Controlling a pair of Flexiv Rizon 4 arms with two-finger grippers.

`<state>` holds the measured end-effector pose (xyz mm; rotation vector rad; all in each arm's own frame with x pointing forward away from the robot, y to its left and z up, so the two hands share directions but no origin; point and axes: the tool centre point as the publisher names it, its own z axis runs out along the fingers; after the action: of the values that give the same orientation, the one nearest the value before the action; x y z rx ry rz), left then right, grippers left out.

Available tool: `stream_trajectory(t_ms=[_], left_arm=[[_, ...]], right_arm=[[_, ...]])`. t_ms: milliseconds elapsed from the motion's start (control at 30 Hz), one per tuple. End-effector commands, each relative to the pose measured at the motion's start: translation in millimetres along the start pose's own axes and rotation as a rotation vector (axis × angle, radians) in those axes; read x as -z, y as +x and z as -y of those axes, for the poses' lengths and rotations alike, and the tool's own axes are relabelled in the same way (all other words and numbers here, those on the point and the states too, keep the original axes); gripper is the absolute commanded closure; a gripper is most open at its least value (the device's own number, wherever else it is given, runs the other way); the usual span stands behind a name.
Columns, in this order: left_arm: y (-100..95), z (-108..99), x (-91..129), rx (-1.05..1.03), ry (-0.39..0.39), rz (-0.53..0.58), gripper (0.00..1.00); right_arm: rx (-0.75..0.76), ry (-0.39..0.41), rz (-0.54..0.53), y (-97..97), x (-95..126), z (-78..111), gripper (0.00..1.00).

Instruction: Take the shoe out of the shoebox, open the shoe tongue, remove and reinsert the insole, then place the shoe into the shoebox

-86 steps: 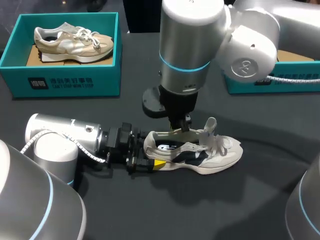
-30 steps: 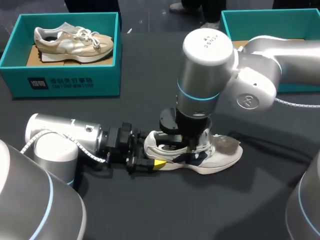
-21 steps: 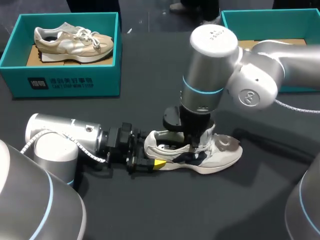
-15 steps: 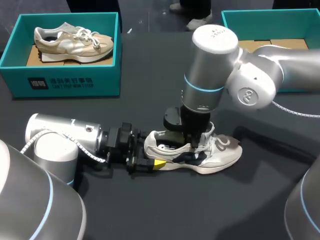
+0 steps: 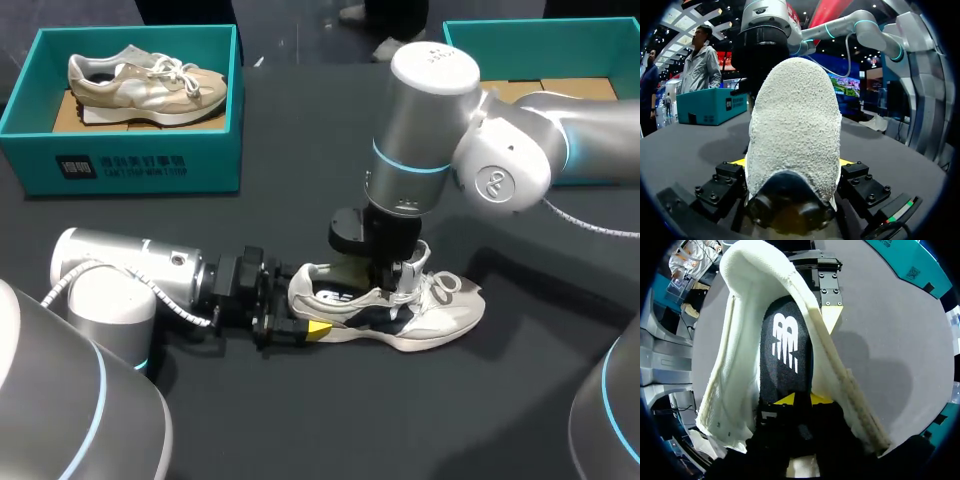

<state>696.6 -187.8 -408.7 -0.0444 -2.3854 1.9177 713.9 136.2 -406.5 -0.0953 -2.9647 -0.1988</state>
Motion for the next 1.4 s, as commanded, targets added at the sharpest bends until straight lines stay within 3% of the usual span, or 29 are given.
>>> stream_trajectory(t_ms=[33,600,1033,1400], left_arm=[[-2.3,-1,1,0.0,-0.002,0.003,1.0],[-2.3,-1,1,0.0,-0.002,0.003,1.0],[-2.3,-1,1,0.0,-0.002,0.003,1.0],[-2.3,-1,1,0.0,-0.002,0.003,1.0]], right_arm=[[-0.009,0.008,0.021,22.9,-16,4.3,1.0],[-0.013,-0.029,0.164,24.1,27,13.8,1.0],[0.124,-0.233,0.231,17.1,38,19.9,1.0],[0.277,-0.276,0.263,9.3,61,10.4,1.0]])
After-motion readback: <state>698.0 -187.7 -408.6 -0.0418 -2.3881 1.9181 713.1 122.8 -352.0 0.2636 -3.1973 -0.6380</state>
